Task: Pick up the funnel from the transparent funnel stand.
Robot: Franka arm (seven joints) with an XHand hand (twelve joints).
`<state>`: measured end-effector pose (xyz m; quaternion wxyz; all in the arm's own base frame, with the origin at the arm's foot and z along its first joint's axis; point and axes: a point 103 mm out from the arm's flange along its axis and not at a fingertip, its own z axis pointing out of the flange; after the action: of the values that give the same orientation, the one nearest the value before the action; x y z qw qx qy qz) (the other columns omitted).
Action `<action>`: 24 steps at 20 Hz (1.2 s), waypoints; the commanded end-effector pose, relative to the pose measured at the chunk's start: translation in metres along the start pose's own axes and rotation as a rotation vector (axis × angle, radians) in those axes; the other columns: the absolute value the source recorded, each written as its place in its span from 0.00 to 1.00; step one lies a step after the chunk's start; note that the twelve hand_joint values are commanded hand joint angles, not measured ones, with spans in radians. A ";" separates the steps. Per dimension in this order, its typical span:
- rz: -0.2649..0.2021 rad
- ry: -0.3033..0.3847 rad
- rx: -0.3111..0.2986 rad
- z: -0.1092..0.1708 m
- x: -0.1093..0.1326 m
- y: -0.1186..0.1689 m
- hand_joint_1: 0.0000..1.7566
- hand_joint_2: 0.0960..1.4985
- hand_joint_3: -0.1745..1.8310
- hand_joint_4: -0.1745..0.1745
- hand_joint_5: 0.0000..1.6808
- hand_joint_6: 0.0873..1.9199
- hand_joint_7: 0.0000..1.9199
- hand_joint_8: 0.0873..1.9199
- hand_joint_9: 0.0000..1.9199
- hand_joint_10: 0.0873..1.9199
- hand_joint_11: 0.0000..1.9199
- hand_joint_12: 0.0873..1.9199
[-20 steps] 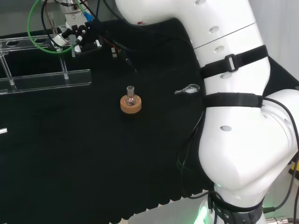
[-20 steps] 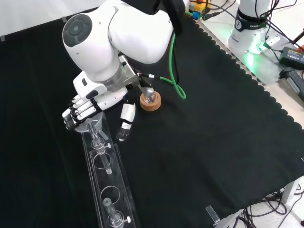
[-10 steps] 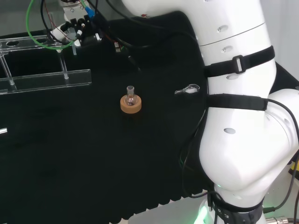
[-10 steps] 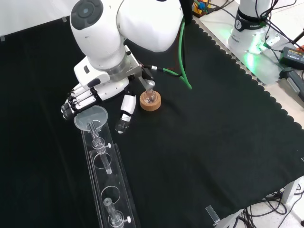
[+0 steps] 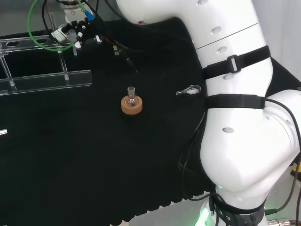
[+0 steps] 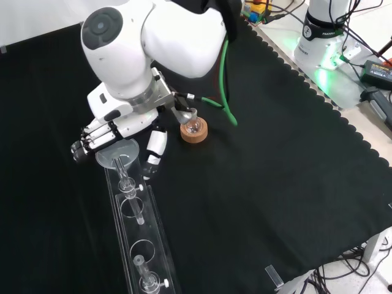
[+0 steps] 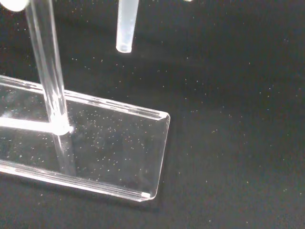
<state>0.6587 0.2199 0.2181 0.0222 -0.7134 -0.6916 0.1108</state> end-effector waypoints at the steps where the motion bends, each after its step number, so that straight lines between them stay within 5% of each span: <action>1: 0.011 0.021 0.004 0.007 -0.012 0.014 0.09 0.51 0.09 0.36 0.01 0.00 0.00 0.26 0.10 0.52 0.29 0.74; 4: 0.009 0.010 -0.026 0.002 -0.017 0.013 0.09 0.51 0.09 0.24 0.10 0.00 0.03 0.48 0.20 0.52 0.35 0.70; 9: 0.015 0.017 -0.047 0.000 -0.022 0.015 0.11 0.52 0.09 0.03 0.21 0.00 0.16 0.61 0.36 0.54 0.48 0.63; 14: -0.013 0.070 -0.075 -0.002 -0.019 0.020 0.16 0.54 0.10 0.00 0.27 0.06 0.32 0.69 0.59 0.52 0.71 0.47; 16: -0.018 0.083 -0.068 0.000 -0.019 0.021 0.18 0.55 0.10 0.00 0.25 0.17 0.36 0.70 0.65 0.51 0.77 0.43; 19: -0.029 0.099 -0.030 0.004 -0.015 0.024 0.19 0.55 0.10 0.00 0.19 0.32 0.36 0.70 0.67 0.50 0.79 0.42; 24: -0.044 0.113 -0.036 0.003 -0.012 0.028 0.19 0.55 0.10 0.00 0.17 0.38 0.40 0.70 0.70 0.48 0.80 0.42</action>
<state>0.6852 0.2033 0.2159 0.0308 -0.7111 -0.7001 0.0570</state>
